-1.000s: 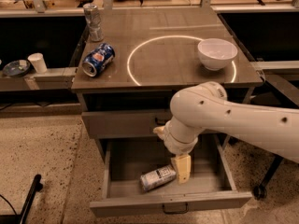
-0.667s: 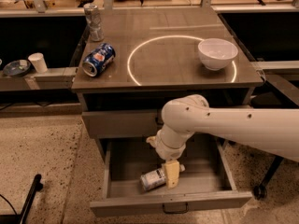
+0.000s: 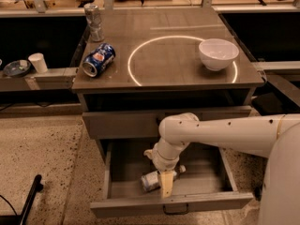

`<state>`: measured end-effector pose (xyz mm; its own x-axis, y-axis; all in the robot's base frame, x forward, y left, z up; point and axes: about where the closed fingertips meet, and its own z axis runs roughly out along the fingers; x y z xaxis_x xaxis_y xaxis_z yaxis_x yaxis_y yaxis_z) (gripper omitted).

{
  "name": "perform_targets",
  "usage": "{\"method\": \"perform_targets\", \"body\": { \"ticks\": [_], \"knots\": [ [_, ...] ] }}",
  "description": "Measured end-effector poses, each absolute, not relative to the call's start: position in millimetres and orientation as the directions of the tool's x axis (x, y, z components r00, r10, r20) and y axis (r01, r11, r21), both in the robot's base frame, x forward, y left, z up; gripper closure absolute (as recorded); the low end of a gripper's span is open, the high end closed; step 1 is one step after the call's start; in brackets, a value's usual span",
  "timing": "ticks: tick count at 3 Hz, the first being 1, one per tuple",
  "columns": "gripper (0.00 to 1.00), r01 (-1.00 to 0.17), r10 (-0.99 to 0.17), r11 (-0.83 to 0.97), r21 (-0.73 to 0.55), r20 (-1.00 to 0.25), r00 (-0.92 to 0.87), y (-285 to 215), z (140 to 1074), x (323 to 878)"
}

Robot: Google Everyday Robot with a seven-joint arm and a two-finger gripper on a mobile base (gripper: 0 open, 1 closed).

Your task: Pick blue plastic bottle from middle drawer and place on counter

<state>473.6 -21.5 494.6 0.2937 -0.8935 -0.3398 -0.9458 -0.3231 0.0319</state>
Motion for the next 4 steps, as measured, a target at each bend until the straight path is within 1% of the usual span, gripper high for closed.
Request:
{"method": "perform_targets", "body": {
  "ticks": [2, 3, 4],
  "knots": [
    [0.00, -0.951, -0.900, -0.309, 0.012, -0.328, 0.288, -30.9, 440.9, 478.6],
    [0.17, -0.951, -0.905, -0.308, -0.011, -0.303, 0.297, -41.1, 432.6, 492.7],
    [0.28, -0.949, -0.910, -0.314, -0.018, -0.280, 0.307, -49.4, 430.3, 501.9]
  ]
}}
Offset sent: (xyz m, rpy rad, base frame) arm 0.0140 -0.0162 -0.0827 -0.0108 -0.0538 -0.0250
